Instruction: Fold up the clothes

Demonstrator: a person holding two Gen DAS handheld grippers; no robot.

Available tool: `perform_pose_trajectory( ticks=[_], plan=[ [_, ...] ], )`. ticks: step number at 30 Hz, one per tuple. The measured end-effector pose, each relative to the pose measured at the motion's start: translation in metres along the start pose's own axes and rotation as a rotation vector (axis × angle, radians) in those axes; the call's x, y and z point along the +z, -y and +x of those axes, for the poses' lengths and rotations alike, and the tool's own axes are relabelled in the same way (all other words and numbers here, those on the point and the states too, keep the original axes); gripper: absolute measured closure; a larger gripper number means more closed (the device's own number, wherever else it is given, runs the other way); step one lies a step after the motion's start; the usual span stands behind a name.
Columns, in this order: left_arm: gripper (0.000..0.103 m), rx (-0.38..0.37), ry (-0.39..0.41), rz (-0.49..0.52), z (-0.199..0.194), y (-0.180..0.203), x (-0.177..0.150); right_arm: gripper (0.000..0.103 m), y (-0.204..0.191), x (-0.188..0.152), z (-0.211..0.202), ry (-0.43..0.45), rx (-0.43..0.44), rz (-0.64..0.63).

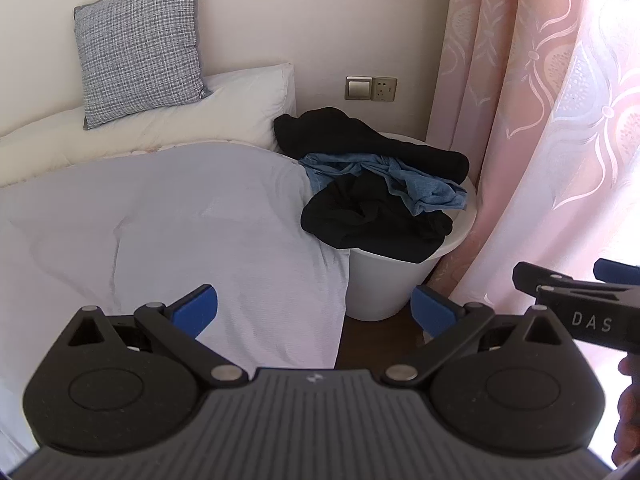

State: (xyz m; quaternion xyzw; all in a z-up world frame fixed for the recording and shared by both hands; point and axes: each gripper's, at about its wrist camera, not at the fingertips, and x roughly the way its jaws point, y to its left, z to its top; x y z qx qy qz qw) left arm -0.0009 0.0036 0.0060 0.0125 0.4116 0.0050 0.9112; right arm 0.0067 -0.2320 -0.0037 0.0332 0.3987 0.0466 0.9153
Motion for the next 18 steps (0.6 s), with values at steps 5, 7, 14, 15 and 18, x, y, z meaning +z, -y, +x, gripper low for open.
perform_pose_trajectory(
  ticks=[5,7,14,15,18],
  plan=[
    [0.001,-0.002,-0.004,-0.003,-0.008,-0.006,0.006,0.0,0.002,0.0,0.001,0.009,0.003,-0.002],
    [0.001,0.001,-0.001,-0.002,-0.003,-0.002,0.003,0.0,0.003,0.0,0.001,0.012,0.004,-0.003],
    [0.001,0.015,0.011,-0.008,-0.003,0.016,-0.011,0.0,0.006,-0.007,-0.002,0.028,0.006,-0.007],
    [0.001,0.017,0.012,-0.009,-0.004,0.019,-0.013,0.0,0.006,-0.009,-0.002,0.031,0.006,-0.008],
    [0.001,0.018,0.01,-0.012,-0.004,0.023,-0.014,0.0,0.008,-0.01,-0.001,0.034,0.007,-0.008]
  ],
)
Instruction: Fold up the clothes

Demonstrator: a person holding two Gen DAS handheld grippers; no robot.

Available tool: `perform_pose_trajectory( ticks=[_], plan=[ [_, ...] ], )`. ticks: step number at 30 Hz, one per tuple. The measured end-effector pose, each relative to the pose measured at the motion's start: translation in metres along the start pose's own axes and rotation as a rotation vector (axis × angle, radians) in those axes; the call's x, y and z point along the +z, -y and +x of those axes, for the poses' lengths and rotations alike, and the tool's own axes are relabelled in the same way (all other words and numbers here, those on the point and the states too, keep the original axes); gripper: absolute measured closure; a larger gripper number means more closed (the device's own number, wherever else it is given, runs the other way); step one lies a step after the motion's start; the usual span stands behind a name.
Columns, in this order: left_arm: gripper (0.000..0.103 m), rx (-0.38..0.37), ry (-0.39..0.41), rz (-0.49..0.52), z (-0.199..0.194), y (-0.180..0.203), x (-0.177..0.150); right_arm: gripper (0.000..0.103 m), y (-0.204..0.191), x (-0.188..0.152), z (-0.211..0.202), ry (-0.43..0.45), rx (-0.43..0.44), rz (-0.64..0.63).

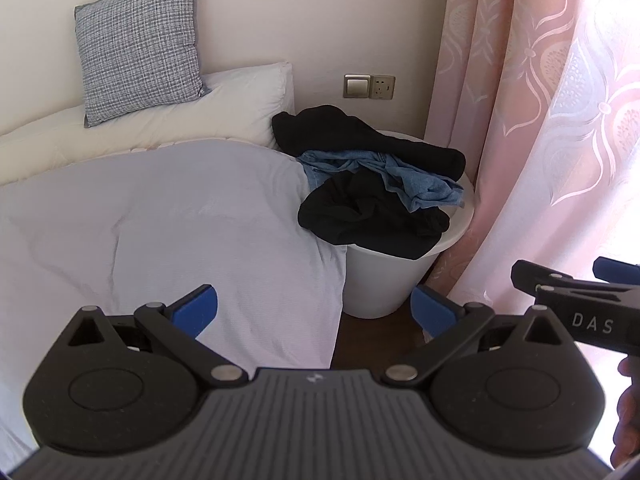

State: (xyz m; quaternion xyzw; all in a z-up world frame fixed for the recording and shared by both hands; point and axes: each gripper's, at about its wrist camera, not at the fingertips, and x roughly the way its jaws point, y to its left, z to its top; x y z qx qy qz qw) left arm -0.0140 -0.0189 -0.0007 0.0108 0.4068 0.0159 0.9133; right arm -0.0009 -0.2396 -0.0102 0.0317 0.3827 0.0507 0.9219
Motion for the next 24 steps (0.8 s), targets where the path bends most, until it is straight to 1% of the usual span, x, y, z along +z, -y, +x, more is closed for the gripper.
perform_pose_trajectory(
  ticks=[7,14,24],
  plan=[
    [0.001,-0.003,-0.003,0.006,0.003,0.012,-0.003,0.0,0.004,-0.001,0.001,0.0,0.001,-0.003],
    [0.001,-0.015,-0.016,0.01,0.009,0.016,0.003,0.0,0.011,0.003,0.004,-0.009,-0.009,-0.001],
    [0.001,-0.027,-0.029,0.007,0.017,0.011,0.016,0.0,0.013,0.018,0.01,-0.02,-0.02,-0.006]
  ],
)
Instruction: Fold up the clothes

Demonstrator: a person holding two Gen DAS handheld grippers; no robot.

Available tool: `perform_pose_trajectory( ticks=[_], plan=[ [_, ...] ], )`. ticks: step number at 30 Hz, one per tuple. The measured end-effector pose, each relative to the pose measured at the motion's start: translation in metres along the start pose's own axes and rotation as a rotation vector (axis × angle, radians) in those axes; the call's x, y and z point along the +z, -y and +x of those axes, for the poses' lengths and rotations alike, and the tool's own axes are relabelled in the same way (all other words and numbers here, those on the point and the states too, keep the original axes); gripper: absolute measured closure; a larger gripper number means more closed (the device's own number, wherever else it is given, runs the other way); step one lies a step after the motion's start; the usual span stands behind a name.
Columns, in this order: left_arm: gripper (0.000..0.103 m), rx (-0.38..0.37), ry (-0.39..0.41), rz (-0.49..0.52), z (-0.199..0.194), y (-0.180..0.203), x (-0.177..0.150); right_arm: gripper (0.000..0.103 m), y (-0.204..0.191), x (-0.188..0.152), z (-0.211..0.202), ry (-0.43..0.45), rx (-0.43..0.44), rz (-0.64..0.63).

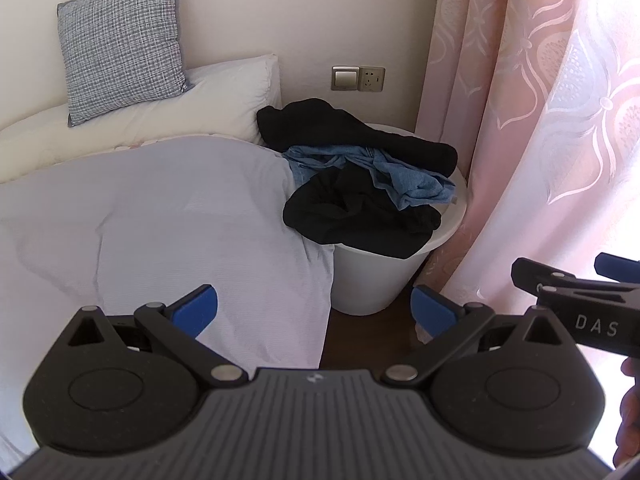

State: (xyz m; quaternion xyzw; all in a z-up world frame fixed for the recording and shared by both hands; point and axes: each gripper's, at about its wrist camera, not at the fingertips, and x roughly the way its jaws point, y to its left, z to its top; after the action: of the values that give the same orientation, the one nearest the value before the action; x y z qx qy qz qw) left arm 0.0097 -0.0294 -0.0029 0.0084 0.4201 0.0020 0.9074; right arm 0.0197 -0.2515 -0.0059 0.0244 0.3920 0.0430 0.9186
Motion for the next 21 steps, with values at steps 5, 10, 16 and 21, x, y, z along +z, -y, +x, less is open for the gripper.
perform_pose_trajectory(
  ticks=[5,10,16,21],
  plan=[
    [0.001,-0.001,-0.006,-0.002,0.005,-0.001,0.005,0.0,-0.001,0.007,0.004,-0.004,-0.002,-0.008],
    [0.001,0.001,-0.006,-0.005,0.009,-0.006,0.011,0.0,-0.004,0.015,0.008,-0.008,-0.003,-0.01],
    [0.001,0.002,-0.003,-0.016,0.016,-0.014,0.019,0.0,-0.009,0.025,0.014,-0.005,0.0,-0.019],
    [0.001,0.002,-0.002,-0.021,0.023,-0.021,0.027,0.0,-0.012,0.033,0.022,-0.002,0.002,-0.023]
  ],
)
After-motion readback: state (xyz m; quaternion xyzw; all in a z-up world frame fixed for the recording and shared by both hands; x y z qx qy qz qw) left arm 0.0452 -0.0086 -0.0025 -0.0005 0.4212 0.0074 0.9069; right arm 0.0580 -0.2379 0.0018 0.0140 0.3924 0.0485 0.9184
